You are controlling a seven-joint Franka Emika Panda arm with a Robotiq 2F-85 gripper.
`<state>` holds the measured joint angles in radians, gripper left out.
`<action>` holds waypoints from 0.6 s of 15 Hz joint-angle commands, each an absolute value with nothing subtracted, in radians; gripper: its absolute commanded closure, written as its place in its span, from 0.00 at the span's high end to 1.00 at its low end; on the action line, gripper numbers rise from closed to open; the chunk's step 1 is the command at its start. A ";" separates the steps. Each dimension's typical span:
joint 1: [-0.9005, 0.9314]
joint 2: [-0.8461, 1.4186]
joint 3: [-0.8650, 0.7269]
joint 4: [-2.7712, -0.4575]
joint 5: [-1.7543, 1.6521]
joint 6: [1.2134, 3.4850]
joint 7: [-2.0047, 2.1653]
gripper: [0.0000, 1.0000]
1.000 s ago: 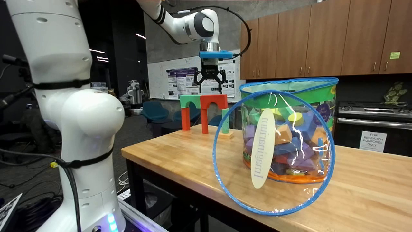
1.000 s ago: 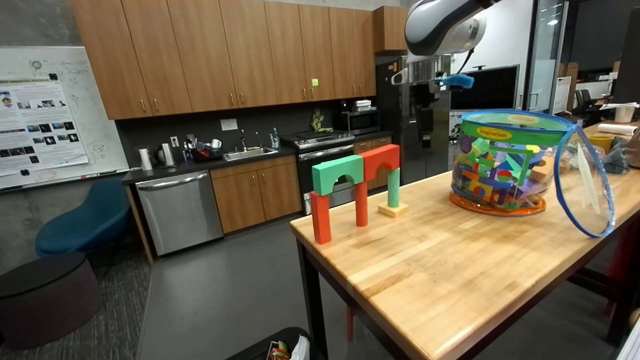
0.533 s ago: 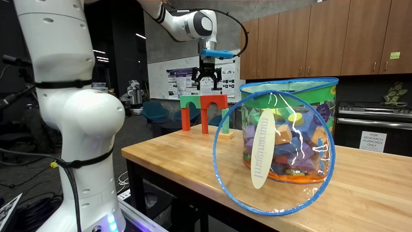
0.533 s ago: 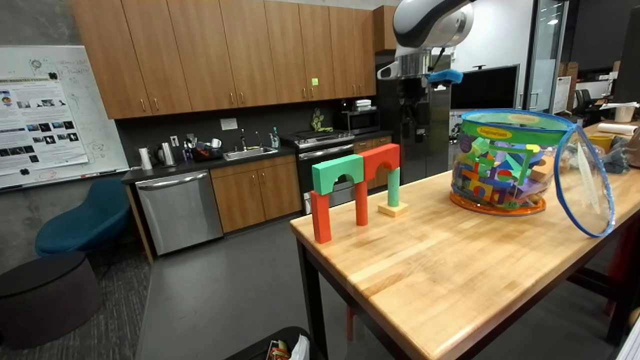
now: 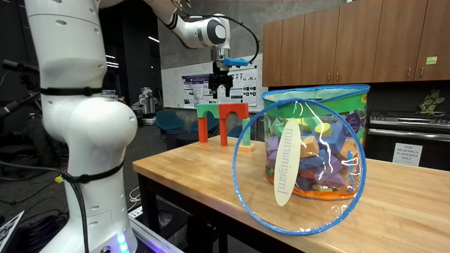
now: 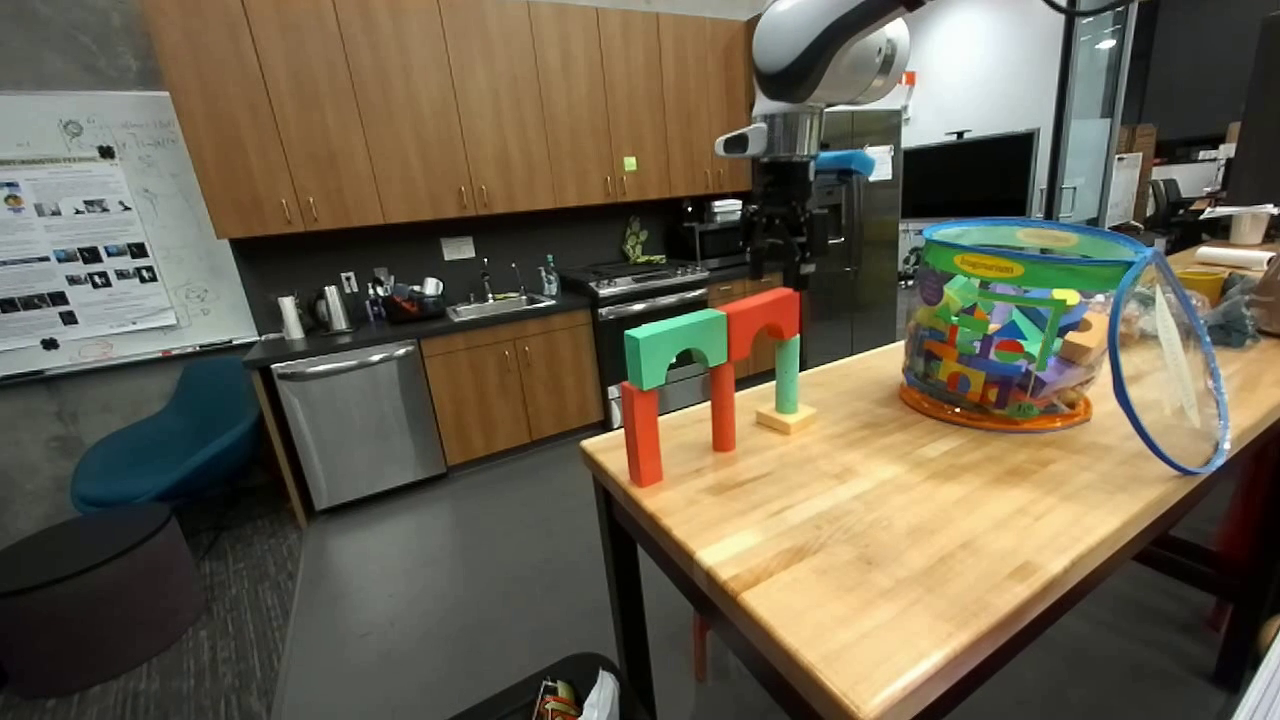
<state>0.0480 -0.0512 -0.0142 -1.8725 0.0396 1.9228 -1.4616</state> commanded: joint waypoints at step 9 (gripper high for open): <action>0.044 0.079 0.029 -1.795 -0.036 2.071 -1.597 1.00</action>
<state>0.0549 0.0395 0.0236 -1.8350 0.0019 2.0454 -1.5770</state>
